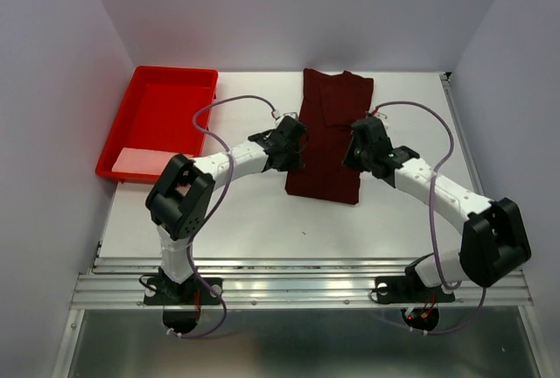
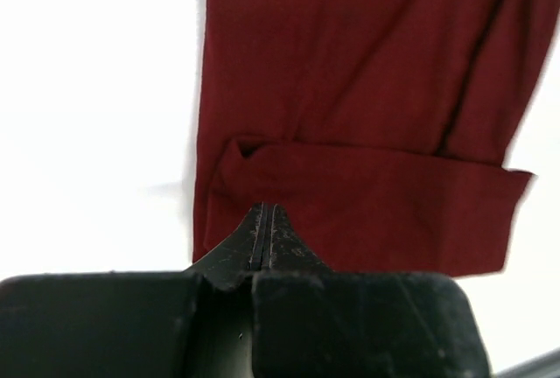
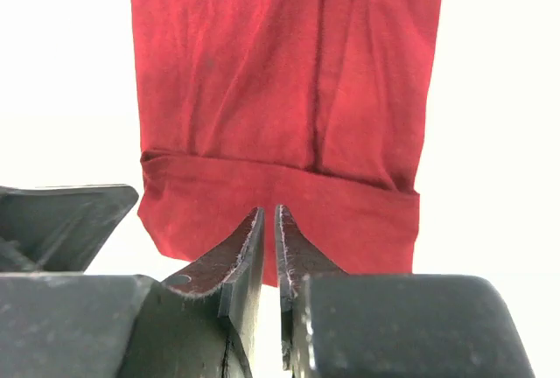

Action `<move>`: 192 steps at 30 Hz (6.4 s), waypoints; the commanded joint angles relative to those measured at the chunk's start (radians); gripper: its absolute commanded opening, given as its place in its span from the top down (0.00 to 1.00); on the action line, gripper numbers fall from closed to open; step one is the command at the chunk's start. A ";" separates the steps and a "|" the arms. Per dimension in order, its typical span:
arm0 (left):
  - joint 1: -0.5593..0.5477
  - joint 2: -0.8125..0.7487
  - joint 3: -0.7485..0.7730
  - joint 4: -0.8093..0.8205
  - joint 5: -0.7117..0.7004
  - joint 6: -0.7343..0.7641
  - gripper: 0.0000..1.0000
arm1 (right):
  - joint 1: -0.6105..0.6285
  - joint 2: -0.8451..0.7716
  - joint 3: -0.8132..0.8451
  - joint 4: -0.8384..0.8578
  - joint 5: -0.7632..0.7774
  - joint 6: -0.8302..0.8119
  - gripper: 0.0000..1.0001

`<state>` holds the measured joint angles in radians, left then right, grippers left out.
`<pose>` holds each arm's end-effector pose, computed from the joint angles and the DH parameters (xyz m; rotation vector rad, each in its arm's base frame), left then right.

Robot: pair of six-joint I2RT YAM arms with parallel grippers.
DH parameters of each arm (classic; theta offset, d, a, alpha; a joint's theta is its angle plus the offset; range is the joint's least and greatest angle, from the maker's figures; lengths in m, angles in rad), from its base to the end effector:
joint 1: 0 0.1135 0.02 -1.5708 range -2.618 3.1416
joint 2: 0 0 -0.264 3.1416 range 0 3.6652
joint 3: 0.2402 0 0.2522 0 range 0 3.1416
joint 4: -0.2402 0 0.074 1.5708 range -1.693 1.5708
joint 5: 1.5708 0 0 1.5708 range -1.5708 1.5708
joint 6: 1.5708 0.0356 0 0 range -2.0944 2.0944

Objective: Roll the t-shirts
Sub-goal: Roll the T-shirt to the center of the board.

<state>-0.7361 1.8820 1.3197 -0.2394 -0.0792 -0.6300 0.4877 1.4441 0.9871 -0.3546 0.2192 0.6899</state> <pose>0.3103 -0.2774 0.2063 0.0904 2.4404 -0.5487 0.2755 0.1374 0.2422 0.3437 2.3543 0.3091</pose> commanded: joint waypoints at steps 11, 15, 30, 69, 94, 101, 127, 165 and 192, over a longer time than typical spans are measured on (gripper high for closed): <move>-0.009 -0.040 -0.183 0.087 0.030 -0.042 1.00 | -0.008 -0.057 -0.215 0.028 -0.030 0.034 0.85; -0.009 -0.004 -0.198 0.100 0.035 -0.042 1.00 | -0.008 0.047 -0.260 0.071 -0.037 0.043 0.86; -0.009 -0.199 -0.160 -0.029 -0.079 -0.022 1.00 | -0.008 -0.135 -0.179 -0.049 -0.023 0.008 0.87; 0.202 -0.685 -0.435 -0.147 -0.056 -0.065 0.49 | 0.393 0.291 0.050 0.131 -0.036 0.136 0.80; 0.250 -0.470 -0.725 0.391 0.021 -0.261 0.32 | 0.321 0.010 -0.021 -0.018 0.037 -0.006 0.72; 0.254 -0.362 -0.686 0.457 0.048 -0.218 0.44 | 0.353 -0.068 -0.045 -0.017 0.042 -0.102 0.66; 0.270 -0.362 -0.421 0.098 0.211 -0.122 1.00 | 0.674 0.329 0.085 0.269 0.381 -0.524 0.23; 0.365 -0.561 -0.513 0.006 0.206 -0.043 0.17 | 0.664 0.306 0.050 0.372 0.220 -0.541 0.99; 0.368 -0.564 -0.783 0.402 0.334 -0.215 0.09 | 0.552 0.229 0.024 0.325 -0.029 -0.432 0.99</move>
<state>-0.3691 1.3041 0.5613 0.0612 0.2512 -0.8139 1.0451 1.7191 0.9981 -0.0441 0.2173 0.2440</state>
